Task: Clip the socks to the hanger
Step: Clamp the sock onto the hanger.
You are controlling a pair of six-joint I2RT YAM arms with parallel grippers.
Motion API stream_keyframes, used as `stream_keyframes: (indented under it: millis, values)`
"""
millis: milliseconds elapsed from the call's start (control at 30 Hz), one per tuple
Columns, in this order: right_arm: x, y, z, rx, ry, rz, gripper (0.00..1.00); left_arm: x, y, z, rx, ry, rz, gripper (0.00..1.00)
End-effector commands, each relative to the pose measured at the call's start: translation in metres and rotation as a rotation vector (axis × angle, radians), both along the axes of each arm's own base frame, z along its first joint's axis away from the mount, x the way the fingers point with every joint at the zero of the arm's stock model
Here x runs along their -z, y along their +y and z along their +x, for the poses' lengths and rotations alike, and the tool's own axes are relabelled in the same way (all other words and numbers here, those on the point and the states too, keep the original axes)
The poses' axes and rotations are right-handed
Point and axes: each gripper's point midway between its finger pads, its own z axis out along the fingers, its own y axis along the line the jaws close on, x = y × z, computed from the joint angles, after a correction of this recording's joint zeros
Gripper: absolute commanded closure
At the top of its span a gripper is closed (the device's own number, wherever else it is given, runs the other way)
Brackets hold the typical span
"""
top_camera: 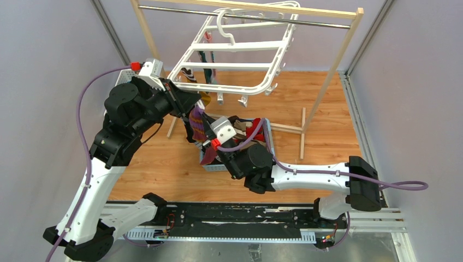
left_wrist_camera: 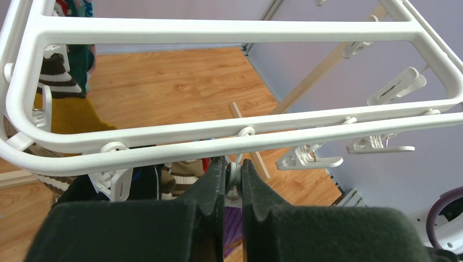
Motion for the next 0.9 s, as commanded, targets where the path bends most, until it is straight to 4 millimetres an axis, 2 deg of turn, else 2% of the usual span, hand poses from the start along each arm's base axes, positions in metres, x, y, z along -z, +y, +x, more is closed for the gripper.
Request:
stream_keyframes:
  millis: [0,467,633,700,867]
  values:
    - [-0.035,-0.027,0.003,0.032,-0.032,0.064,1.00,0.012,0.004,0.003,-0.019,0.027,0.036,0.98]
    - [-0.016,-0.023,0.005,0.029,0.003,0.007,1.00,0.007,0.006,0.005,-0.037,0.019,0.029,0.93]
    - [0.007,-0.028,0.009,0.044,0.045,-0.035,1.00,-0.005,0.002,0.000,-0.005,-0.009,0.015,0.99]
    - [0.017,-0.028,0.012,-0.001,0.090,-0.024,1.00,-0.008,-0.002,-0.004,0.030,-0.014,0.012,1.00]
    - [0.021,-0.031,0.017,-0.164,0.174,0.042,1.00,-0.007,-0.011,-0.013,0.109,-0.013,0.026,1.00]
